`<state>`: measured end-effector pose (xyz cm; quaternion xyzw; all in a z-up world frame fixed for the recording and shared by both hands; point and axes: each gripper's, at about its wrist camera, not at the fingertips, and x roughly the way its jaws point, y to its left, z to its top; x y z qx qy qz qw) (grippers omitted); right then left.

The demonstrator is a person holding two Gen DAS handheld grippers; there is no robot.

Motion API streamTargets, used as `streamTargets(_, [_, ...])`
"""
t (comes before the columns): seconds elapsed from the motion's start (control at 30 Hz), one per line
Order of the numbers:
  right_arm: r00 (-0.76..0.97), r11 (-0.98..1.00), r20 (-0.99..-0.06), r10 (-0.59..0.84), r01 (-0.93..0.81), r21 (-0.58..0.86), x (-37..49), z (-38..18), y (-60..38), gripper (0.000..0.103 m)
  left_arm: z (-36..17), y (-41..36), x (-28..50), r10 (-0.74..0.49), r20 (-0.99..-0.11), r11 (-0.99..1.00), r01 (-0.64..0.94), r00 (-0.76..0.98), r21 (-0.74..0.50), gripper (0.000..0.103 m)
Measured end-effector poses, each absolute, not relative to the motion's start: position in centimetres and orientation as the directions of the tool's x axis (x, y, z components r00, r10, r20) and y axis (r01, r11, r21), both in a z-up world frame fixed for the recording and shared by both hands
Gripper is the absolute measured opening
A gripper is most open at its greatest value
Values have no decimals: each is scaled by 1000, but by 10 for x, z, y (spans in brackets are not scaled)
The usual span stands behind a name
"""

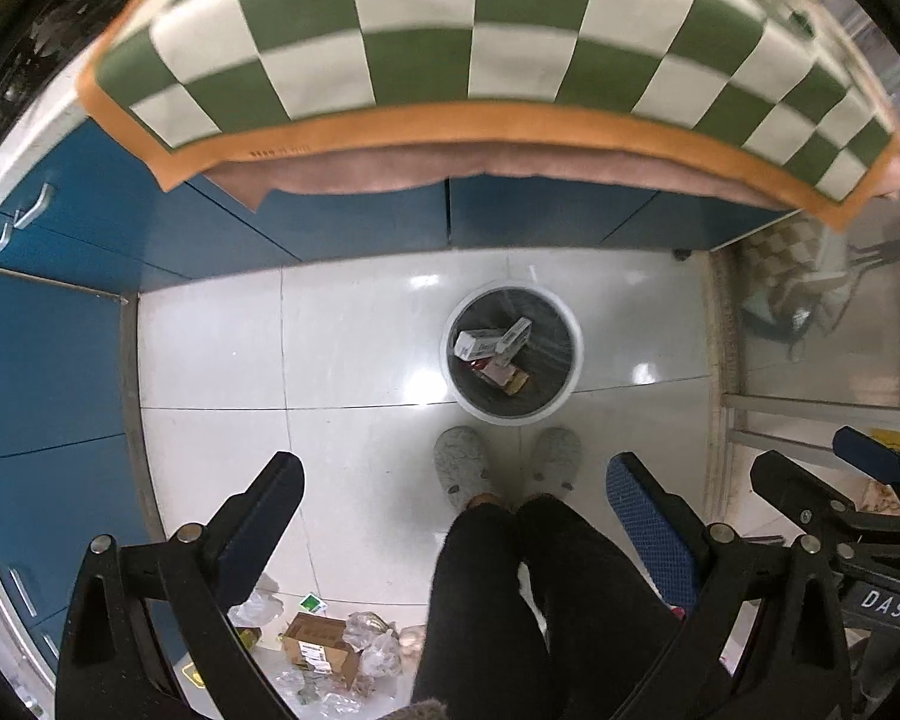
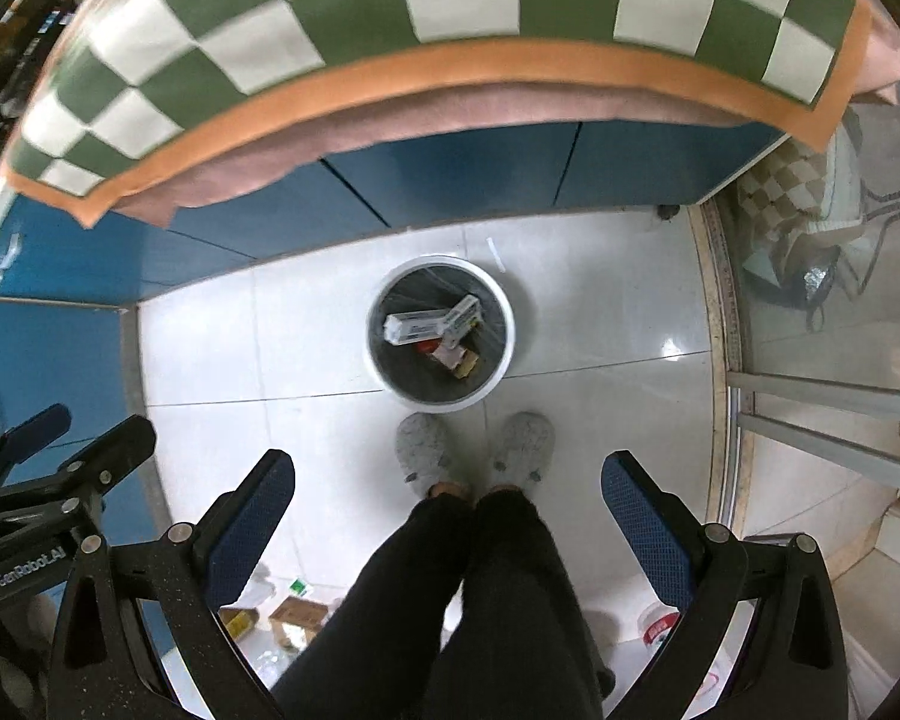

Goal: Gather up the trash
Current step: 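Raise both tools back toward the counter, then grasp the green sachet with the left tool while the right tool grasps the dark green piece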

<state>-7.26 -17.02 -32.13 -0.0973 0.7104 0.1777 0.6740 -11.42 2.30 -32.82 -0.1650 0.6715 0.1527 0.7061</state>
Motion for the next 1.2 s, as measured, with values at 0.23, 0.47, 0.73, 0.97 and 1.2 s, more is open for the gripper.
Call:
streamTargets(0.23, [-14, 917, -973, 232, -331, 223, -59, -233, -171, 103, -257, 39, -92, 57, -984, 892, -451, 171, -26, 103])
streamTargets(0.47, [78, 919, -945, 318, -272, 287, 19, -186, -172, 103, -208, 57, -16, 167, -950, 882, -470, 263, 25, 103])
streamTargets(0.73, [217, 941, -920, 325, -172, 292, 179, -198, -204, 88, -214, 66, 96, 228, -951, 839, -537, 207, 84, 103])
streamTargets(0.97, [132, 939, -947, 293, -226, 259, 290, -267, -186, 57, -249, 74, 197, 198, -973, 809, -580, 114, 97, 103])
streamTargets(1.2, [155, 909, -935, 320, -327, 258, 320, -277, -162, 19, -274, 86, 290, 64, -987, 799, -601, 145, -36, 102])
